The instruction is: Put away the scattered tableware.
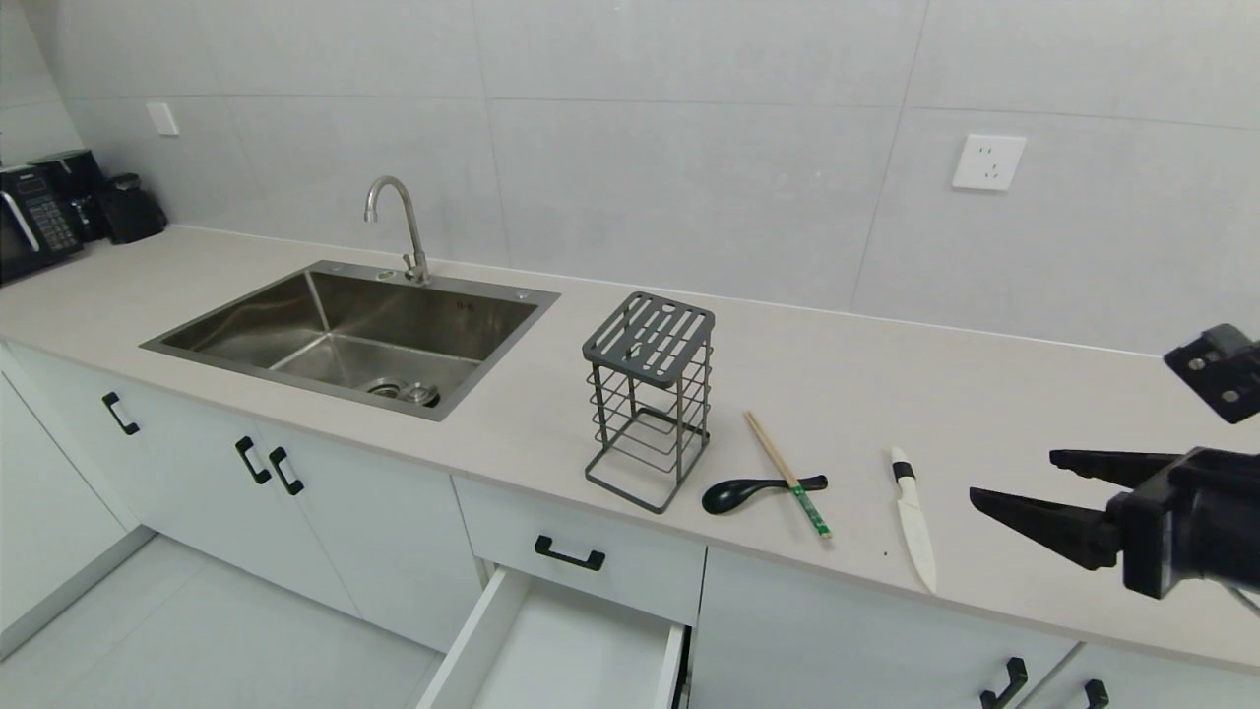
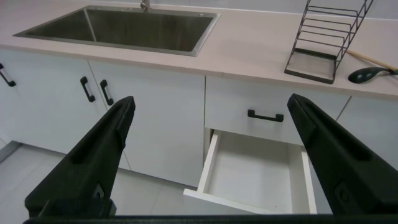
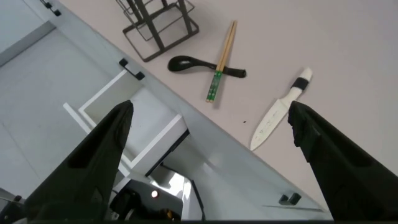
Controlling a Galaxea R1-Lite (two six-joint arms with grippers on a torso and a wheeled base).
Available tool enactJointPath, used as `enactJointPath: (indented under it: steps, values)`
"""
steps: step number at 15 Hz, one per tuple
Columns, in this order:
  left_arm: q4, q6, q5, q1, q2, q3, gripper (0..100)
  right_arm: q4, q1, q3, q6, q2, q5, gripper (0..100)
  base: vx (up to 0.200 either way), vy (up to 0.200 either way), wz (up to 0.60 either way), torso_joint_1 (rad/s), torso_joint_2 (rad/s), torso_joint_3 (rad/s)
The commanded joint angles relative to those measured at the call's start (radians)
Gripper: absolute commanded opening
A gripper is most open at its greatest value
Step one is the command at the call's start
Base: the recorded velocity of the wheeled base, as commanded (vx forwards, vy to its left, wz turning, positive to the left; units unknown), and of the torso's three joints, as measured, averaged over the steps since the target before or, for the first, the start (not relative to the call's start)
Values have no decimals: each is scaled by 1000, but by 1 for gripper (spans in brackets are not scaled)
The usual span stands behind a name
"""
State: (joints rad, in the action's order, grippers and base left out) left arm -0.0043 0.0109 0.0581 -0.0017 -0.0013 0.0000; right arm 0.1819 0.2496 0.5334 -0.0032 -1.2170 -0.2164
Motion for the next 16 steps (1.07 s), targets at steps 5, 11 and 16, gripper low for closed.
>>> enactJointPath:
  steps: [5,11,16]
  values:
    - [0,0,0,0,1,0,100,1,76,-4,5,-141,-1,100,0,0,0,0,0,0]
    - [0,0,0,0,1,0,100,4,93,3,6,-266,0,100,0,0,0,0,0,0]
    - [0,0,0,0,1,0,100,228,204,19,183,-486,51,100,0,0,0,0,0,0]
